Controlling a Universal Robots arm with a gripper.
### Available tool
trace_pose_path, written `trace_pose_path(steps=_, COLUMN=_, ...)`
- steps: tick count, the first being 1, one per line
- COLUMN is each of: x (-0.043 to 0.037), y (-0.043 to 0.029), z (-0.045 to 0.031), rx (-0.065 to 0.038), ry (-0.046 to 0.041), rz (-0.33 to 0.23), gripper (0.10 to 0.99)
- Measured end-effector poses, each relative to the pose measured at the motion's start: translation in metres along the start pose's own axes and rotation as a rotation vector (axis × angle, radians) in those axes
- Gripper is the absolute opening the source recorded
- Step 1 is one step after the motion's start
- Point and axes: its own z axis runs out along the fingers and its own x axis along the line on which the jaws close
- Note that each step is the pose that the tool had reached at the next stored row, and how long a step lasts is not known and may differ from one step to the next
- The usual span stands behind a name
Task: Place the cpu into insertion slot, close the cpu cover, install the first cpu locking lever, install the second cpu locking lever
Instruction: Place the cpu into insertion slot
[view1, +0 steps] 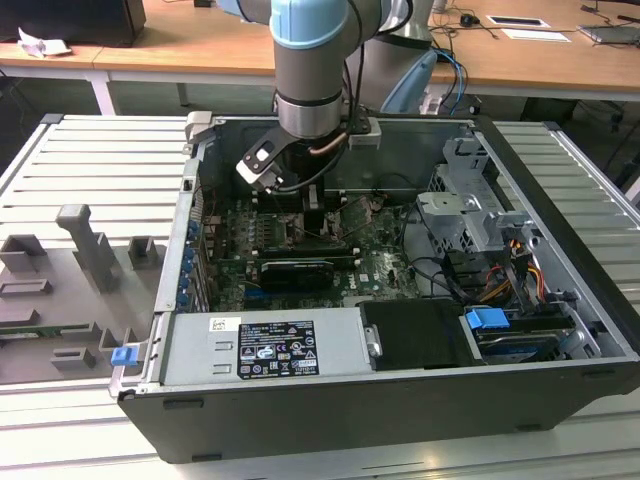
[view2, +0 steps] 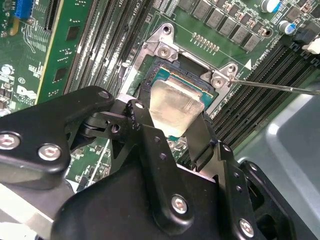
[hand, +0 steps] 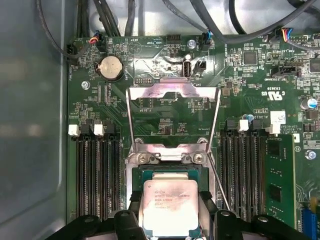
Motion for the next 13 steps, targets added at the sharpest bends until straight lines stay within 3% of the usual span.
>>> trace_pose_path(steps=6, x=-0.0001, y=-0.0005, z=0.0059, rx=0.001, ry=-0.0010, rz=0.011, gripper=0.529)
trace_pose_path(steps=12, x=-0.0001, y=-0.0006, z=0.0067, rx=0.001, ry=-0.0009, rz=0.011, gripper=0.529)
trace_pose_path(steps=13, x=-0.0001, y=-0.0006, z=0.0066, rx=0.001, ry=-0.0009, rz=0.011, gripper=0.604)
